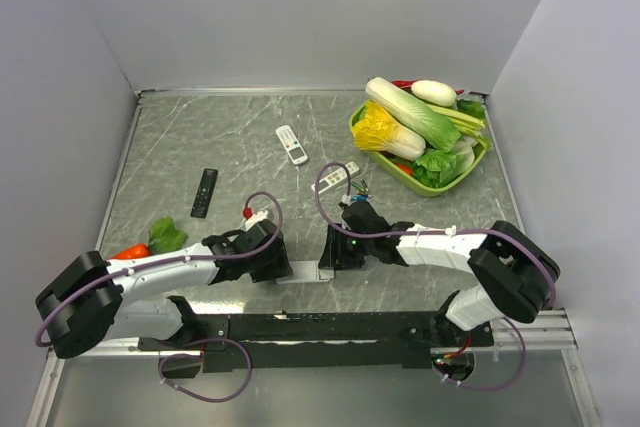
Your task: Load the batteries into the remote control
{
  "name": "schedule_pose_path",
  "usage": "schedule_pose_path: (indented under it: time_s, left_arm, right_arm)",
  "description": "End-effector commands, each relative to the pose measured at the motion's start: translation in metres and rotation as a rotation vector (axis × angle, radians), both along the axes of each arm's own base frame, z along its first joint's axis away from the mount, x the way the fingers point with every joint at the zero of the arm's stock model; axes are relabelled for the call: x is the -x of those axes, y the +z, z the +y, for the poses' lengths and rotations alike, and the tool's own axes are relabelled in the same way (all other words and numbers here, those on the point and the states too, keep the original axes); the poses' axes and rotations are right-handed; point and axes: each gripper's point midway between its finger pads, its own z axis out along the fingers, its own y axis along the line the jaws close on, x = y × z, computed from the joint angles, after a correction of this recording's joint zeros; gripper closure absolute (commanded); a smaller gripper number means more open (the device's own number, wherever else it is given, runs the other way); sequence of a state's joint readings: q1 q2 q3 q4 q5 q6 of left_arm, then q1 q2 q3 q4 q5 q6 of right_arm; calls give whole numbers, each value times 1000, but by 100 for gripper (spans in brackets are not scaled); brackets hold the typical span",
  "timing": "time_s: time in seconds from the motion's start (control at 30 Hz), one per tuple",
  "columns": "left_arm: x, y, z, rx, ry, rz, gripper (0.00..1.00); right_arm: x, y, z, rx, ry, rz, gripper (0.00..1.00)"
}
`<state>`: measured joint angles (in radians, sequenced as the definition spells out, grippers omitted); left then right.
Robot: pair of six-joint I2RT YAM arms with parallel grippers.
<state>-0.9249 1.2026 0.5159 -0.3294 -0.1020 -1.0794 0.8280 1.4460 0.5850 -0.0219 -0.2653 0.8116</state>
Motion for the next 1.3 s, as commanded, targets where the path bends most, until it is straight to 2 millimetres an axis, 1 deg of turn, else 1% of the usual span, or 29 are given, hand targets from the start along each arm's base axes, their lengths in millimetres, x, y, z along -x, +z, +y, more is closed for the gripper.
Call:
schedule_pose_path:
  time_s: [0.0, 0.03, 0.07, 0.2, 0.47, 0.63, 0.7, 0.97, 1.27]
  left_arm:
    - [11, -12, 6, -32, 10, 43, 52]
    - [11, -12, 6, -33, 10, 45, 53]
    - [12, -13, 7, -35, 14, 48, 54]
    - [12, -15, 7, -37, 18, 53, 60]
    - [14, -16, 5, -33, 11, 58, 61]
    - [14, -17, 5, -28, 16, 62, 62]
    - [14, -16, 5, -28, 18, 61, 62]
    - [14, -16, 6, -27, 20, 60, 62]
    - [15, -16, 5, -20, 16, 60, 62]
  right_arm:
    - [0, -3, -6, 58, -23, -6, 48]
    - [0, -4, -7, 69, -27, -7, 51]
    - [1, -3, -8, 75, -25, -7, 53]
    - [3, -3, -11, 82, -30, -5, 55]
    - [10, -5, -10, 79, -4, 17, 55]
    - [19, -4, -7, 61, 37, 55, 55]
    - [20, 0, -5, 53, 45, 58, 55]
    - [19, 8, -9, 66, 59, 50, 55]
    - [19, 0, -5, 57, 72, 70, 55]
